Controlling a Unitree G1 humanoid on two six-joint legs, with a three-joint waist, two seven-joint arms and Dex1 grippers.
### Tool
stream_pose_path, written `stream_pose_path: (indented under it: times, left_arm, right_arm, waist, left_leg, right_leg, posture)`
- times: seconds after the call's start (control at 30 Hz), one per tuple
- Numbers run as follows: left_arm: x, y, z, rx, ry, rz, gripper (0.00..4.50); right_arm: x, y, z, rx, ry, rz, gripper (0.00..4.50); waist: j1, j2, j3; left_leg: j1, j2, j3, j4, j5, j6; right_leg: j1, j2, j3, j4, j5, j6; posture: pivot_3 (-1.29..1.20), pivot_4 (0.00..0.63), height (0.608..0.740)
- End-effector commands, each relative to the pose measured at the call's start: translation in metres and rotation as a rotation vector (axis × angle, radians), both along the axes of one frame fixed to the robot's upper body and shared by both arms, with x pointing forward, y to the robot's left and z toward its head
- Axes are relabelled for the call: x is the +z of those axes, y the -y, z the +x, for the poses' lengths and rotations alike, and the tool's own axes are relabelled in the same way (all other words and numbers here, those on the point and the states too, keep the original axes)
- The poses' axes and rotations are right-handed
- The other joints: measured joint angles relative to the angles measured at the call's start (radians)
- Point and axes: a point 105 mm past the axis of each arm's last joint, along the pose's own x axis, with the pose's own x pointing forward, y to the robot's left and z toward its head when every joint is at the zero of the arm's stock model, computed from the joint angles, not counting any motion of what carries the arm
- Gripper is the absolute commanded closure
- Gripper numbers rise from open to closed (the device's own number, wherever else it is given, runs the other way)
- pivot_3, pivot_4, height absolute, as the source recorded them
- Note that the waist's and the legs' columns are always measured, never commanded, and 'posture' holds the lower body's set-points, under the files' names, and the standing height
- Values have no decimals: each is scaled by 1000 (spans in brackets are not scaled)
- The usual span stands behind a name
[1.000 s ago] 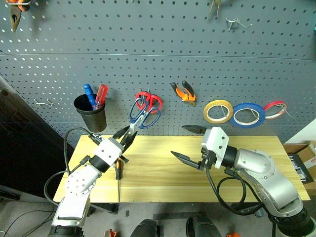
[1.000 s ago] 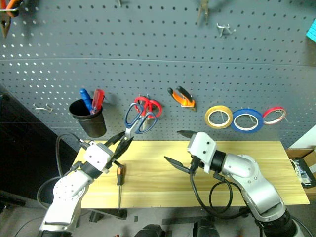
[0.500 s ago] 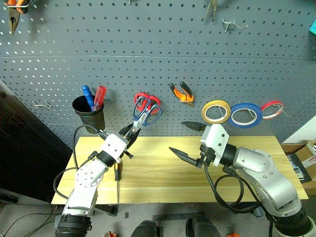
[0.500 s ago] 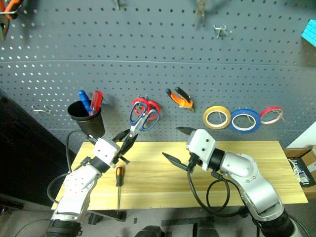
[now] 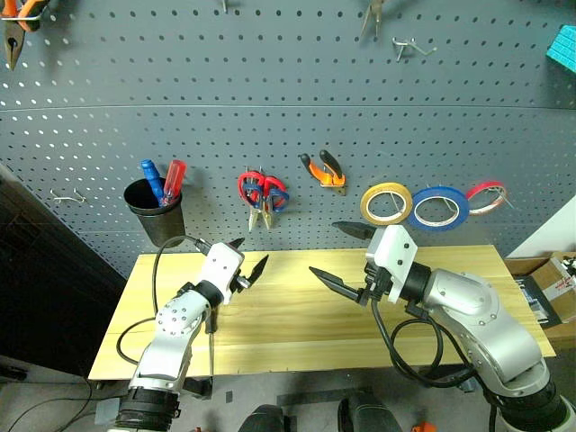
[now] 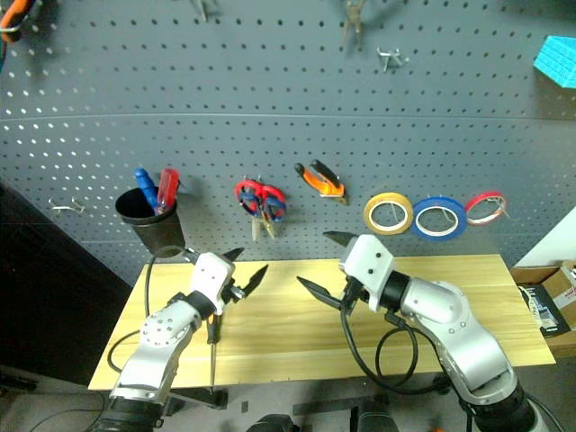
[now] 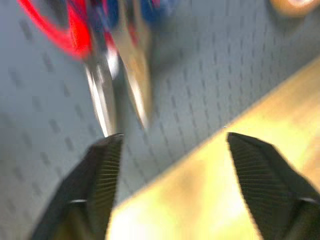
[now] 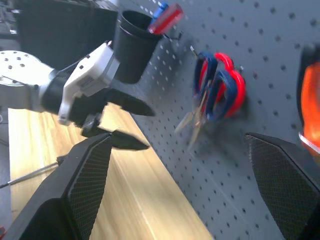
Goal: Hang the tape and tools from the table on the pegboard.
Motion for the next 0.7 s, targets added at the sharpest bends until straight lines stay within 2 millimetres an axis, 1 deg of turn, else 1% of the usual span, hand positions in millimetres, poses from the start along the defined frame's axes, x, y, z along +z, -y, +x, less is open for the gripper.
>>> stream_pose_path:
  times: [0.03,0.1,0.13,0.2,0.27,0.3,0.37,0.47,0.7]
  left_arm:
    - [-13,-30,-5,165,-141,0,25]
    - [-33,-57,-12,320,-292,21,25]
    - [-38,-64,-14,362,-333,30,25]
    - [-48,-80,-23,423,-439,53,25]
    - [-54,-88,-30,454,-521,62,25]
    - [-54,-89,-31,459,-537,63,25]
    - [-64,-96,-37,486,-617,76,25]
    - [-75,-96,-41,509,-704,63,25]
    - [-89,-76,-33,502,-786,-16,25]
  right_arm:
    - [-4,3,2,-74,-51,-13,0]
    - [-20,3,3,-118,-159,-43,0]
    - [-24,2,2,-128,-186,-54,0]
    - [-31,-6,-5,-111,-306,-24,0]
    - [-32,-14,-10,-84,-381,4,0]
    - [-31,-15,-11,-82,-394,7,0]
    - [-33,-17,-11,-76,-383,-35,0]
    - [-35,-21,-10,-53,-346,-109,0]
    - [-31,-33,-15,33,-278,-181,0]
  waist:
    - [0,0,0]
    - [2,0,0]
    - [2,0,0]
    - [4,0,0]
    - [4,0,0]
    - [4,1,0]
    - [6,0,0]
    - [8,1,0]
    - [6,0,0]
  left_leg:
    - [0,0,0,0,0,0]
    - [0,0,0,0,0,0]
    - [0,0,0,1,0,0]
    - [0,0,0,0,0,0]
    - [0,0,-1,0,0,0]
    - [0,0,-1,0,0,0]
    - [0,-1,-1,0,0,0]
    - [1,-2,-1,0,0,0]
    - [1,-1,-1,0,0,0]
  right_leg:
    - [0,0,0,0,0,0]
    - [0,0,0,1,0,0]
    - [0,0,0,2,0,0]
    - [0,0,0,2,0,0]
    - [0,0,0,3,0,0]
    - [0,0,0,3,0,0]
    - [0,0,1,2,0,0]
    - [0,0,0,1,0,0]
    - [0,0,0,1,0,0]
  posture:
    - [37,115,740]
    - [46,120,740]
    - [46,120,740]
    - [55,123,740]
    - [59,126,740]
    - [59,126,740]
    - [62,126,740]
    - [62,126,740]
    - [54,129,740]
